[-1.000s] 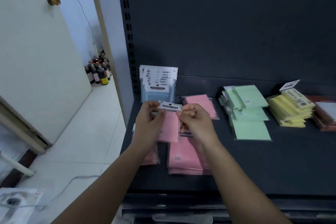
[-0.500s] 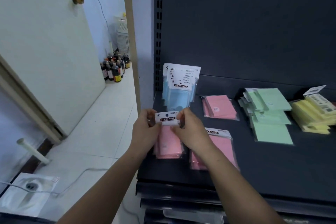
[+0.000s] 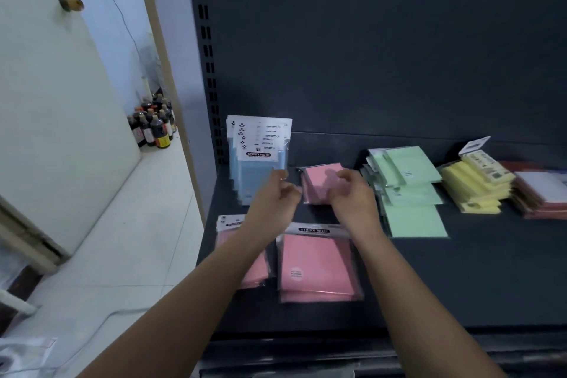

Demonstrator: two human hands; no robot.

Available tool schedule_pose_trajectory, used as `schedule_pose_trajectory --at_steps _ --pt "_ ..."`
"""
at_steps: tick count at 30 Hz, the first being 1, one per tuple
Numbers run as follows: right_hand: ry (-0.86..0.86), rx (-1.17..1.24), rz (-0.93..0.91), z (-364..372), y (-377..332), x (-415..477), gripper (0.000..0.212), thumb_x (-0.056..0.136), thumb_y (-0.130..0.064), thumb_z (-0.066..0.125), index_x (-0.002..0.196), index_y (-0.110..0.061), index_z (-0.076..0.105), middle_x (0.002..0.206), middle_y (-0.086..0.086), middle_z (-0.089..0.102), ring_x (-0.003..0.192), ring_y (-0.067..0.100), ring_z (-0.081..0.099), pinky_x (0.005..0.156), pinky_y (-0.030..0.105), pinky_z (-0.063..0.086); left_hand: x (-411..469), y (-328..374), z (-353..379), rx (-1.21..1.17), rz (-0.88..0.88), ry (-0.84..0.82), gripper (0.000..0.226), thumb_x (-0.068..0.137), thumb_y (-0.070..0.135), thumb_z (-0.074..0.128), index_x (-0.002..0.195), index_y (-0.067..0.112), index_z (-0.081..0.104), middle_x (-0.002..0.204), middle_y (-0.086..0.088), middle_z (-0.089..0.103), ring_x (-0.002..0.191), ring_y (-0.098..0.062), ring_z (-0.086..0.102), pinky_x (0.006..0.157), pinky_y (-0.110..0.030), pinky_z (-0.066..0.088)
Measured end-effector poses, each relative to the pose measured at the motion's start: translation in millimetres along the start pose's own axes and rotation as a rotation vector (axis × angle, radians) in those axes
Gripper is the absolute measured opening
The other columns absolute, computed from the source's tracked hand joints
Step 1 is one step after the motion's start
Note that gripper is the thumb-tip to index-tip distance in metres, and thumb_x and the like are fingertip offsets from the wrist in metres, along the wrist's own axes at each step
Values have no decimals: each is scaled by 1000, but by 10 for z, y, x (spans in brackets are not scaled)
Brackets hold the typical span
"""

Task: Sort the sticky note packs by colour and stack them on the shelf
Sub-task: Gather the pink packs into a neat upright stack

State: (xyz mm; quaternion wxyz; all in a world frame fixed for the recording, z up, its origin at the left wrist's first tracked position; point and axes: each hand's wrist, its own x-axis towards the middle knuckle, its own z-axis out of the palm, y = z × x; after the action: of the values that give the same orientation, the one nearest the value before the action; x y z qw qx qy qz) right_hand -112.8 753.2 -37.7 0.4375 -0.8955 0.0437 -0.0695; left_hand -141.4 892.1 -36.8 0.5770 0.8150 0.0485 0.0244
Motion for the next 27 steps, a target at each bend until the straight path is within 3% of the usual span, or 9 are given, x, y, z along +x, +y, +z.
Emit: schedule_pose_trajectory --at_steps 4,7,9,12,15,17,21,24,27 --pt "-64 33 53 -85 162 75 49 85 -8 56 132 -9 46 128 12 57 116 26 54 94 27 41 160 91 323 -95 -137 -178 45 91 12 49 135 19 40 127 4 56 108 -11 51 90 -25 35" --pt "-40 104 27 -142 229 102 44 86 -5 53 129 -10 51 122 8 61 110 20 56 85 19 39 226 128 450 -168 -174 -197 50 89 7 48 136 23 42 128 2 58 114 -15 53 101 -30 38" --pt "-4 140 4 -185 263 116 36 86 -7 56 122 -11 57 114 5 64 101 17 59 80 17 41 234 150 511 -213 -178 -154 46 87 7 50 131 20 47 119 3 61 107 -13 56 91 -27 42" --pt "81 393 71 -240 308 116 14 85 -7 61 94 -18 62 93 1 66 86 14 60 76 16 46 237 168 586 -303 -187 57 27 86 10 56 112 11 59 98 1 62 84 -10 56 67 -19 39" --pt "94 675 235 -320 343 131 14 85 -7 62 77 -19 59 80 1 62 79 16 57 72 25 46 221 192 635 -501 -286 212 9 86 11 62 95 10 59 90 -4 61 80 -16 55 70 -24 44" --pt "59 760 295 -381 390 119 11 84 -11 66 79 -15 57 82 5 60 77 17 55 68 26 45 186 206 658 -527 -310 202 9 86 9 62 88 12 54 87 -6 60 76 -19 56 61 -28 47" --pt "18 717 219 -563 530 36 23 84 -8 67 92 -19 49 81 4 59 70 15 57 56 21 47 41 243 707 -482 -217 69 28 84 -2 59 95 19 45 92 -1 61 67 -11 62 45 -24 49" --pt "-33 608 138 -770 640 -43 23 84 -5 66 94 -18 51 75 -1 59 59 7 58 47 17 45 -60 237 777 -139 15 -37 29 84 2 61 100 23 49 90 4 63 64 -6 60 53 -29 53" --pt "-101 450 84 -975 834 -167 19 84 -6 66 93 -18 53 79 1 60 56 1 59 47 15 45 -180 202 900 137 187 -169 20 83 12 66 97 24 59 91 9 60 69 -3 55 61 -13 44"
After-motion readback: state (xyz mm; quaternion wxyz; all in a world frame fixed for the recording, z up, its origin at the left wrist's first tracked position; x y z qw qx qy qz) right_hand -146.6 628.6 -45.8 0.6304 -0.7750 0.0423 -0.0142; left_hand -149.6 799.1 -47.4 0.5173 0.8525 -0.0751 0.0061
